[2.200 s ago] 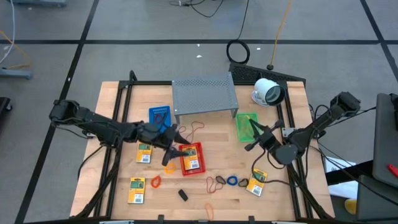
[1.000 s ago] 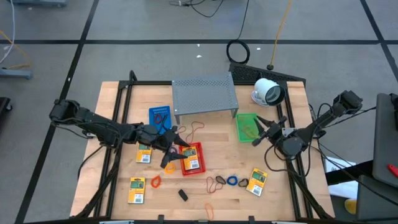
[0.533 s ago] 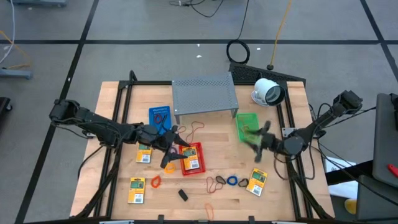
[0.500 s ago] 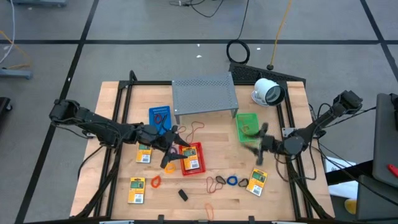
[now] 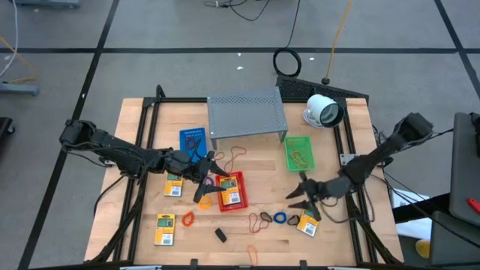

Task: Pick & Place Office Desk Supplies
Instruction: Put the top black rubber band into the green bin

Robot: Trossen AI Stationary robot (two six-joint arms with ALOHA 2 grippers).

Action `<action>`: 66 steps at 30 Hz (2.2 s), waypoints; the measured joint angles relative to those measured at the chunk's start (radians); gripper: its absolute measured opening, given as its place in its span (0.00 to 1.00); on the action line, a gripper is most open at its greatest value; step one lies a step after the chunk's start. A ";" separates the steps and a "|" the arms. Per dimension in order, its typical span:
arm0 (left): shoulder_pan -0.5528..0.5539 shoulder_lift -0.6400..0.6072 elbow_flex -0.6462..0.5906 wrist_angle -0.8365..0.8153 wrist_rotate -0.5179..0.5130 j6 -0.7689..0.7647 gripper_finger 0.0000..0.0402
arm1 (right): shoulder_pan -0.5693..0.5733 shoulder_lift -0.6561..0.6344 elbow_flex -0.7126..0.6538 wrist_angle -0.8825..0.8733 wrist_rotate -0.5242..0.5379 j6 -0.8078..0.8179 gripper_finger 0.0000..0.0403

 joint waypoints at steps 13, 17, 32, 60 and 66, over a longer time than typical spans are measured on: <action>0.000 0.000 0.000 0.006 0.000 0.000 0.64 | -0.003 0.345 0.130 0.223 -0.073 -0.052 0.36; 0.000 0.000 0.000 0.006 0.000 -0.001 0.64 | -0.005 0.395 0.251 0.062 -0.072 -0.057 0.36; 0.000 0.000 0.000 0.005 0.000 -0.010 0.64 | -0.051 0.539 0.493 -0.293 -0.046 0.118 0.35; 0.000 0.000 0.000 0.005 0.000 -0.015 0.64 | -0.067 0.561 0.512 -0.476 -0.059 0.134 0.02; 0.000 0.000 0.000 0.005 0.000 -0.016 0.64 | -0.079 0.525 0.511 -0.424 -0.071 0.027 0.01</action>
